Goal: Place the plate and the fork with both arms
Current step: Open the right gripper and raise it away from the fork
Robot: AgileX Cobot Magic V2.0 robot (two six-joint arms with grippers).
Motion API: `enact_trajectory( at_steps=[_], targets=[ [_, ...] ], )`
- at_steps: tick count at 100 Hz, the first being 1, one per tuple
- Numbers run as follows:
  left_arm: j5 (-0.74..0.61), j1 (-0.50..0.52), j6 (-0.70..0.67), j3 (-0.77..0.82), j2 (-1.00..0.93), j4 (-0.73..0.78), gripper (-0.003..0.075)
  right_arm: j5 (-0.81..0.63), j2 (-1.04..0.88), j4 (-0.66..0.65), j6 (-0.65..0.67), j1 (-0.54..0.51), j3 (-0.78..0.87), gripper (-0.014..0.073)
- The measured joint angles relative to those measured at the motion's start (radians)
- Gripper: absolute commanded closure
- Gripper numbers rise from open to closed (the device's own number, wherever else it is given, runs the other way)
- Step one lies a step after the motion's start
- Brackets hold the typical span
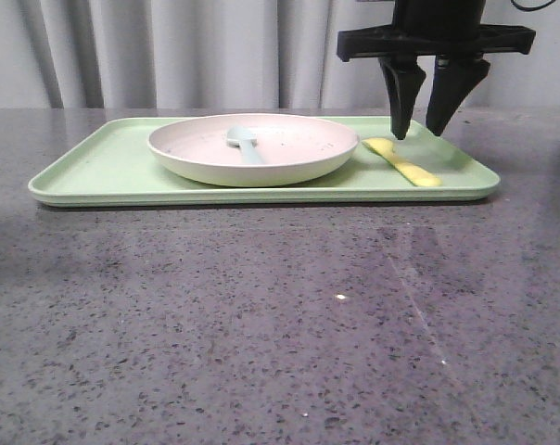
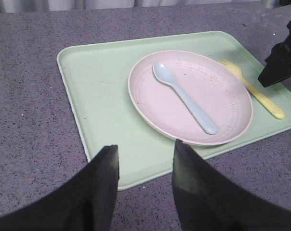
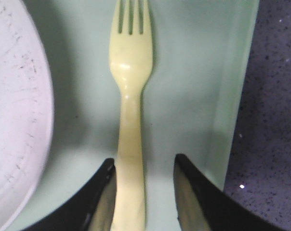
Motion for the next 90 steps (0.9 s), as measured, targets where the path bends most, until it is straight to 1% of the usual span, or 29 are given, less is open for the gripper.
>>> enact_trajectory(
  at_steps=[20, 37, 53, 70, 90],
  targets=[
    [0.000, 0.000, 0.000, 0.000, 0.000, 0.000, 0.0451, -0.004, -0.044, 0.006, 0.002, 0.000, 0.021, 0.0286],
    [-0.015, 0.000, 0.000, 0.011, -0.004, -0.002, 0.0503, -0.041, -0.130, 0.028, 0.002, 0.000, 0.085, 0.0286],
    [-0.028, 0.000, 0.000, 0.029, -0.020, -0.002, 0.0535, -0.116, -0.249, 0.028, 0.002, 0.000, 0.202, 0.0286],
    [-0.035, 0.000, 0.000, 0.033, -0.045, -0.002, 0.0534, -0.210, -0.393, 0.028, 0.004, 0.000, 0.355, 0.0286],
    [-0.046, 0.000, 0.000, 0.035, -0.080, -0.002, 0.0534, -0.302, -0.549, 0.028, 0.004, 0.000, 0.499, 0.0286]
  ],
)
